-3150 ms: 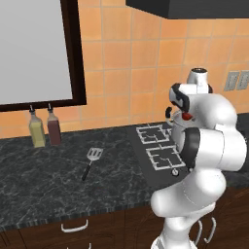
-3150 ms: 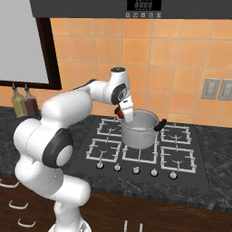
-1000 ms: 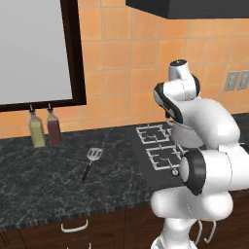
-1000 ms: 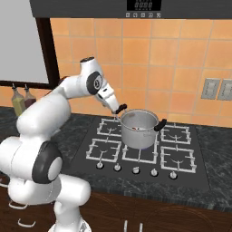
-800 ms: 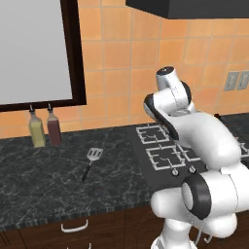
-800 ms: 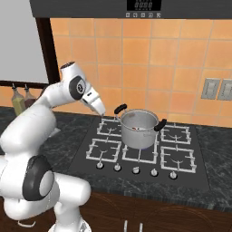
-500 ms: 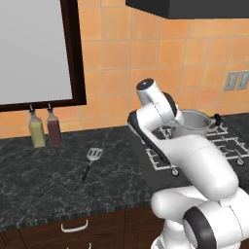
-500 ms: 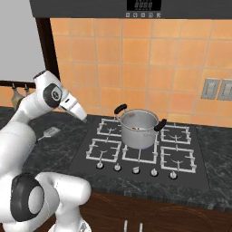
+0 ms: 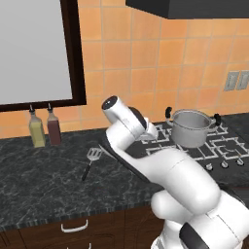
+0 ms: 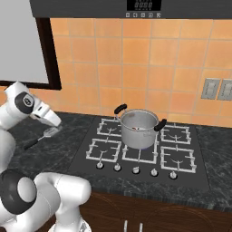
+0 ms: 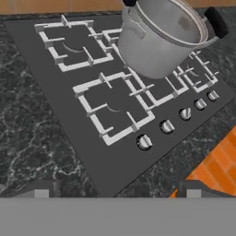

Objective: Put the carrot and bell pepper in the pot. Retrieve the spatula and lightly stir the vegetables in the pot.

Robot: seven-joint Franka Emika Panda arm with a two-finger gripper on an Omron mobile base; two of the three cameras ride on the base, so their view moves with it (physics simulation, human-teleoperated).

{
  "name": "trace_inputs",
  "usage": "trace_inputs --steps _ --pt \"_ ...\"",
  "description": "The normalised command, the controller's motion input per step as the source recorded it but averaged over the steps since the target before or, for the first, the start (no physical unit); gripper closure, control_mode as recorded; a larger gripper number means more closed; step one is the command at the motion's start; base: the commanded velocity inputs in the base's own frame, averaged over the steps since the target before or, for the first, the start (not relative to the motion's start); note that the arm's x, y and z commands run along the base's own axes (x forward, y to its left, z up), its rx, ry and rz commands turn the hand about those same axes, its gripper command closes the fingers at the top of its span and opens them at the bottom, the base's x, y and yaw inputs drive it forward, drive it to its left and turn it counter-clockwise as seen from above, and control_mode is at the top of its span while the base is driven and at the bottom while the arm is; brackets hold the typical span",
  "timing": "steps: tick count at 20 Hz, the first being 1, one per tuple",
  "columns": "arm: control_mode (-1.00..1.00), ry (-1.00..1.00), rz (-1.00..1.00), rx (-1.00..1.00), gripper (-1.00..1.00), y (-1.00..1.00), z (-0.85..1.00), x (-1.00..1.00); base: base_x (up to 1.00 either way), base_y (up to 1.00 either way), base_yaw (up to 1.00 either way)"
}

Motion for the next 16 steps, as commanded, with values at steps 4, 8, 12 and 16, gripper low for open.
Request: trace_inputs --steps 4,8,12,16 --pt "-1.0 0.02 0.0 0.01 -1.0 1.0 -0.27 -0.04 0.0 0.0 0.0" --pt "-1.0 0.0 0.0 0.03 -1.0 1.0 -0.45 0.0 0.0 0.0 0.0" --pt "-1.0 -0.01 0.0 0.05 -1.0 0.96 -0.57 0.0 0.0 0.0 0.0" --pt "-1.0 -0.11 0.0 0.1 -1.0 0.66 -0.58 0.0 0.0 0.0 0.0"
